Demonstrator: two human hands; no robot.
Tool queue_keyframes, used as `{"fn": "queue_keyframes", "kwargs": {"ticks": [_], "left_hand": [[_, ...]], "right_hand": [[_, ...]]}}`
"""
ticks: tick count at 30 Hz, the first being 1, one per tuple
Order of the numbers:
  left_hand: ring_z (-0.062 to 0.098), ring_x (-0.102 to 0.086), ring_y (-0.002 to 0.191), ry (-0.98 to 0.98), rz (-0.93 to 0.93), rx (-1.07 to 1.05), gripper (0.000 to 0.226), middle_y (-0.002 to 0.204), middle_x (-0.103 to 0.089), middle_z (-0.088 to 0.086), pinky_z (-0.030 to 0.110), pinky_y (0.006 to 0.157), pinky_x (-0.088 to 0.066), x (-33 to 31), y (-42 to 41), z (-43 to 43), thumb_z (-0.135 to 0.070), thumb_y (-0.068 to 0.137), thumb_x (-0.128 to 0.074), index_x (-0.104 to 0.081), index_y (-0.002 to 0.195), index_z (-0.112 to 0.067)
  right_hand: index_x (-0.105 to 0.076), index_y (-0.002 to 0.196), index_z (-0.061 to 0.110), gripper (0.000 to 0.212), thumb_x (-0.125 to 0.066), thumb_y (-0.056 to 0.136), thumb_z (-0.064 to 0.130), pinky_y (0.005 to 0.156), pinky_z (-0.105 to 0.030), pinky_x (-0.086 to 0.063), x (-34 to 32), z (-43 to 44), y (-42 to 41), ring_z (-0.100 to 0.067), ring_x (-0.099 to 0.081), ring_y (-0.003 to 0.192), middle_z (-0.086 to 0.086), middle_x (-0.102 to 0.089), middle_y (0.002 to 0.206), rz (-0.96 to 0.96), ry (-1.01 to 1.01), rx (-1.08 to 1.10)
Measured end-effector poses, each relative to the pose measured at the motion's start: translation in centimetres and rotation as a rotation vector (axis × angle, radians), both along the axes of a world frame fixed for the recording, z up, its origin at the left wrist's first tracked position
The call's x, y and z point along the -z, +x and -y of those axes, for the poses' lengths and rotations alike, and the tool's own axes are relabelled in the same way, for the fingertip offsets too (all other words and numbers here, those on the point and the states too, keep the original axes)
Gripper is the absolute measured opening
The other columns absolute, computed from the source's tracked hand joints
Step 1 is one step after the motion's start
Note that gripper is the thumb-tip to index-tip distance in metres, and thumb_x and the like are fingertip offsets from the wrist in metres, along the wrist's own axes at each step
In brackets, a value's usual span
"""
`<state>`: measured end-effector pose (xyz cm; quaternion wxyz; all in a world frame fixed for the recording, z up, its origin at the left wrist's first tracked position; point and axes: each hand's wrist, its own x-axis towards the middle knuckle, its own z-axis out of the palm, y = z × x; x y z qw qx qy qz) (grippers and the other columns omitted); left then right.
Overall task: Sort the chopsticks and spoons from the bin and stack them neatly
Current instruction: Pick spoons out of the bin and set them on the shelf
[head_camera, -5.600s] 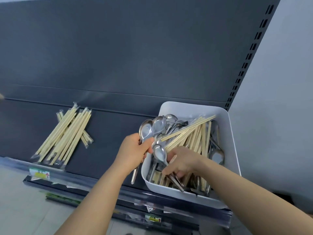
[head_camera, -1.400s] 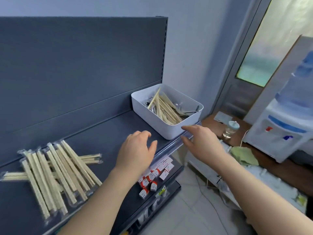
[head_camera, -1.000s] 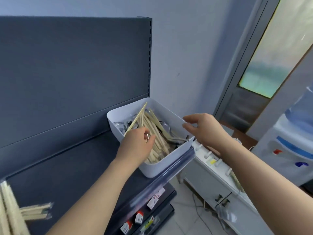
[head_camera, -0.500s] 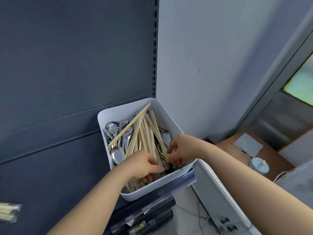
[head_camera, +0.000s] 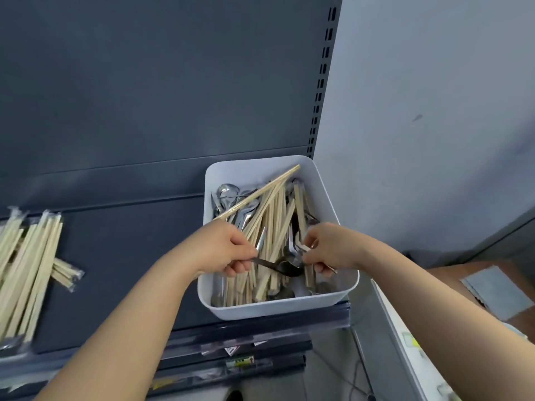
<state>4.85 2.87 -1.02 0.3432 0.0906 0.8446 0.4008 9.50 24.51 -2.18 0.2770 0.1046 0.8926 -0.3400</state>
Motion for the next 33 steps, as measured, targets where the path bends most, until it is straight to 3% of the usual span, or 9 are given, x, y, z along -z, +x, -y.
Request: {"fn": "queue_keyframes", "kwargs": {"ticks": [3,8,14,18,21,26,33], "left_hand": [[0.006,-0.062,0.054,-0.006,-0.044,-0.063,0.013,0.066,-0.072,0.003,0.02,0.052,-0.05,-0.5,-0.4,1.1,-0.013,0.09,-0.066,-0.072,0.079,-0.01],[0.003,-0.057,0.048,-0.033,-0.187,-0.21,0.013,0.067,-0.069,0.0,0.018,0.049,-0.048,-0.7,-1.4,2.5,-0.014,0.093,-0.06,-0.071,0.087,-0.013],[0.014,-0.062,0.06,-0.076,-0.193,-0.177,0.027,0.084,-0.07,0.007,0.025,0.059,-0.053,0.0,-1.3,1.9,-0.007,0.095,-0.049,-0.06,0.12,-0.01],[0.01,-0.06,0.059,-0.019,-0.262,-0.206,0.031,0.084,-0.069,0.002,0.02,0.055,-0.048,0.4,-1.4,1.7,-0.01,0.097,-0.046,-0.059,0.125,-0.013],[0.008,-0.055,0.061,0.036,-0.34,-0.229,0.033,0.083,-0.063,-0.002,0.017,0.052,-0.044,0.5,-0.9,1.6,-0.012,0.101,-0.038,-0.055,0.129,-0.016],[0.011,-0.051,0.062,0.14,-0.397,-0.252,0.031,0.076,-0.058,-0.002,0.032,0.064,-0.047,0.8,-0.8,2.5,-0.017,0.101,-0.034,-0.057,0.122,-0.02],[0.008,-0.049,0.065,0.184,-0.502,-0.316,0.031,0.075,-0.055,-0.009,0.025,0.058,-0.038,0.4,0.1,6.2,-0.018,0.102,-0.033,-0.06,0.112,-0.028]], "right_hand": [[-0.057,0.091,0.006,0.019,-0.068,0.086,0.02,0.05,-0.024,-0.043,0.7,0.6,-0.4,-0.015,-0.046,0.039,0.0,-0.057,0.048,0.007,-0.011,-0.029],[-0.056,0.078,0.005,0.012,-0.063,0.085,0.012,0.059,-0.027,-0.05,1.3,0.7,-1.5,-0.019,-0.054,0.051,-0.011,-0.065,0.064,-0.01,-0.032,0.024],[-0.052,0.06,0.01,0.03,-0.072,0.08,0.02,0.043,-0.018,-0.038,1.8,2.0,-1.8,-0.009,-0.046,0.039,0.0,-0.058,0.05,-0.091,0.115,0.054],[-0.05,0.065,0.011,0.029,-0.076,0.078,0.015,0.043,-0.018,-0.043,-0.1,1.5,-0.9,-0.011,-0.051,0.039,-0.008,-0.065,0.055,-0.124,-0.136,0.248],[-0.052,0.078,0.007,0.028,-0.079,0.077,0.014,0.052,-0.025,-0.052,-1.7,1.5,-0.2,-0.018,-0.057,0.049,-0.021,-0.07,0.068,-0.181,-0.303,0.349],[-0.054,0.084,0.002,0.023,-0.076,0.08,0.011,0.047,-0.023,-0.046,-3.3,3.2,1.0,-0.019,-0.051,0.045,-0.011,-0.06,0.054,-0.352,-0.455,0.501],[-0.053,0.077,0.005,0.02,-0.072,0.083,0.007,0.047,-0.025,-0.043,-3.9,8.0,0.7,-0.015,-0.048,0.045,-0.011,-0.054,0.055,-0.548,-0.527,0.528]]}}
